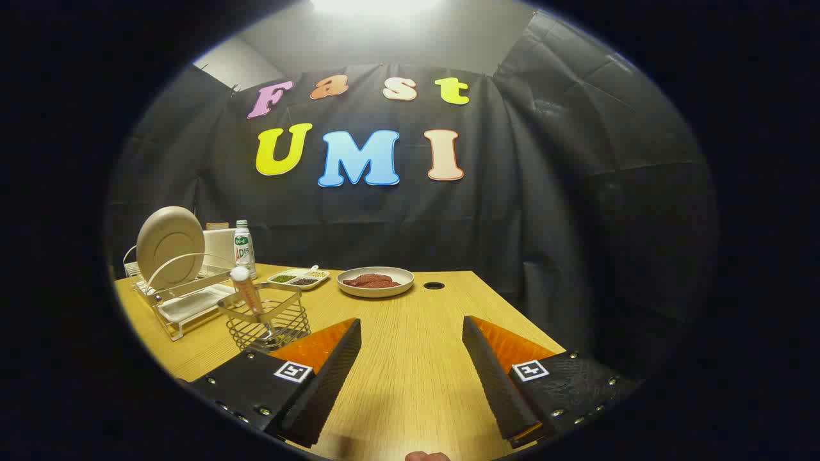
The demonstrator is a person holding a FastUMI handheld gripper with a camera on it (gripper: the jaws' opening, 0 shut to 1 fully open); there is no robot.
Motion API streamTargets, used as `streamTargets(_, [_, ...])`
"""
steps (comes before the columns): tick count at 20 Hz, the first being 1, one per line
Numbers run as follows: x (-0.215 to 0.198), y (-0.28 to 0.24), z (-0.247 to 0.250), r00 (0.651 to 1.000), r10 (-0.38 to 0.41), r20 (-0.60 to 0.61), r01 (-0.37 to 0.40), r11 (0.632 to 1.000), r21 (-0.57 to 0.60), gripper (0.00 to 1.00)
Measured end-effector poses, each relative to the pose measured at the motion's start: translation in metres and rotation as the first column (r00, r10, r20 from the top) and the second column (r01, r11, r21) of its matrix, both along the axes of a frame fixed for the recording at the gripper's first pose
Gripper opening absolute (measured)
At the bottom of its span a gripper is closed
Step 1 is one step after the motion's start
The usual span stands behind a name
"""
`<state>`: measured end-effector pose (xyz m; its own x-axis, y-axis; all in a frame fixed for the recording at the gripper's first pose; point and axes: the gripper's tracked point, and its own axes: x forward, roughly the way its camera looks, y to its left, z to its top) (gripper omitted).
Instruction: Take the plate from the dish rack, then take the spoon from the basket and place it into the plate.
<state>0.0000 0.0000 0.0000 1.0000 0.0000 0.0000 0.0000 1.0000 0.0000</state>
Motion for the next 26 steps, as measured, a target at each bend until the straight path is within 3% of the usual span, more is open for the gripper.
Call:
streamTargets(5, [0.040,-0.007,0.034,0.999,-0.018,0.036,0.018,1.000,0.010,0.98])
streamTargets(15, [-0.012,0.044,0.206,0.994,-0.008,0.108,0.008,1.000,0.003,0.98])
streamTargets(19, [-0.025,0.071,0.249,0.992,-0.028,0.126,0.028,1.000,0.006,0.97])
streamTargets(26, [-0.018,0.110,0.277,0.993,-0.029,0.111,0.032,0.999,-0.026,0.97])
